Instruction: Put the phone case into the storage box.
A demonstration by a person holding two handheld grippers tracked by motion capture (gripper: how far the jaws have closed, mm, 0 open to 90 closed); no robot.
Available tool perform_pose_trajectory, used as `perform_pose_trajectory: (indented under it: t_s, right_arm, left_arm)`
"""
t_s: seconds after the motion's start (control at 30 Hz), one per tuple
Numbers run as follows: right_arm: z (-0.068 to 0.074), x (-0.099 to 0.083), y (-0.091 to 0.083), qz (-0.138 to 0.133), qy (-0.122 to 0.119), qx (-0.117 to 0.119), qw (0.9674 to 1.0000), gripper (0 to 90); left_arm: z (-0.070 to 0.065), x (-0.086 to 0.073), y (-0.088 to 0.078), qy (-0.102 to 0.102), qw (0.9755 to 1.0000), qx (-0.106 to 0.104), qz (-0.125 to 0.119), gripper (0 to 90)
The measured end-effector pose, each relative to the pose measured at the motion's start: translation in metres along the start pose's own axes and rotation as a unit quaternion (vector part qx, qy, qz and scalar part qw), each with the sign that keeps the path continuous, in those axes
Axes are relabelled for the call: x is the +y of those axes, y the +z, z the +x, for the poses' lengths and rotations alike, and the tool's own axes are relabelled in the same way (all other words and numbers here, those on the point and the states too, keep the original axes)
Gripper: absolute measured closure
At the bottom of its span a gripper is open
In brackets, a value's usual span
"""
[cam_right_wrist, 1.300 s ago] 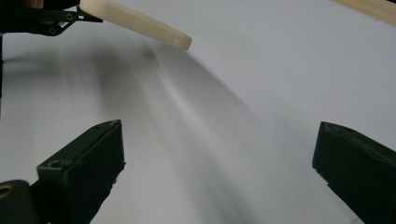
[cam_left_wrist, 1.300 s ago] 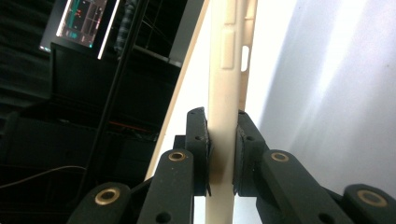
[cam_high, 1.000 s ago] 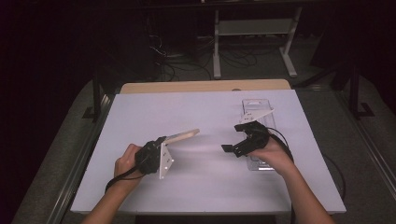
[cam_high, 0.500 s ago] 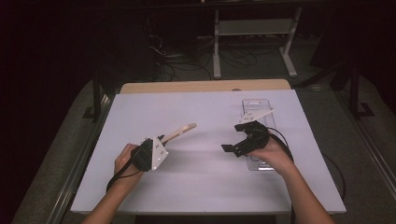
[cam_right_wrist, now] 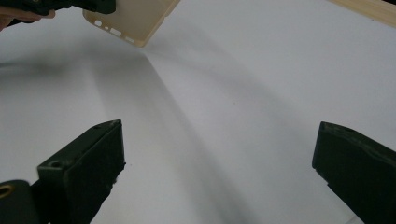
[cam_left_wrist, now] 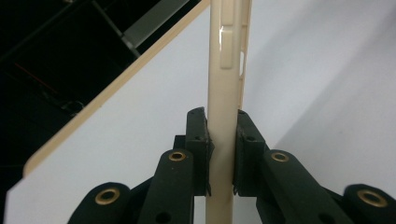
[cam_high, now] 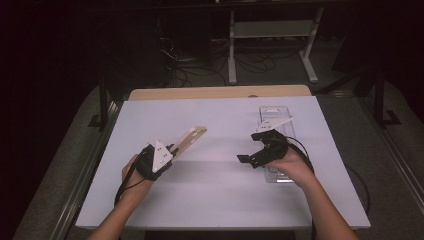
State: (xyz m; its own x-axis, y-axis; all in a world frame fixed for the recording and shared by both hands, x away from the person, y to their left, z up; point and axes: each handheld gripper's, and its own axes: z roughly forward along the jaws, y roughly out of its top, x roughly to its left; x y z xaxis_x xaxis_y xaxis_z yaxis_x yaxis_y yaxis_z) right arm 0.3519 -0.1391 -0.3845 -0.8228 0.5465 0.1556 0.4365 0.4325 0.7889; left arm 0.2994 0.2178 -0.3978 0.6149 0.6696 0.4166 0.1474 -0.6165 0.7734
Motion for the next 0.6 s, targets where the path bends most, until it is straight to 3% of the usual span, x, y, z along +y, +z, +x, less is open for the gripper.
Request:
perform_pose_trajectory:
  t_s: [0.17,0.27,0.3,0.4,0.43,0.6]
  right_arm:
    - [0.0,0.0,0.0,0.001,0.001,-0.001,1.0,2.0]
    - [0.0,0.0,0.0,0.0,0.0,-0.003,1.0,2.0]
    - [0.0,0.0,0.0,0.0,0.0,-0.003,1.0,2.0]
    - [0.0,0.0,0.0,0.001,0.0,-0.002,1.0,2.0]
    - [0.0,0.0,0.0,0.0,0.0,-0.003,1.0,2.0]
    - [0.0,0.0,0.0,0.0,0.0,-0.002,1.0,2.0]
  left_arm:
    - [0.007,-0.002,-0.001,-0.03,0.9995,-0.013,0.002,79.2]
    - [0.009,-0.003,-0.001,-0.064,0.9977,-0.024,-0.007,79.2]
    - [0.01,-0.003,-0.001,-0.064,0.9976,-0.026,-0.005,79.2]
    - [0.015,-0.005,-0.001,-0.089,0.9953,-0.037,-0.007,79.2]
    - [0.015,-0.006,0.0,-0.107,0.9934,-0.039,-0.016,79.2]
    - [0.021,-0.009,-0.001,-0.136,0.9894,-0.048,-0.015,79.2]
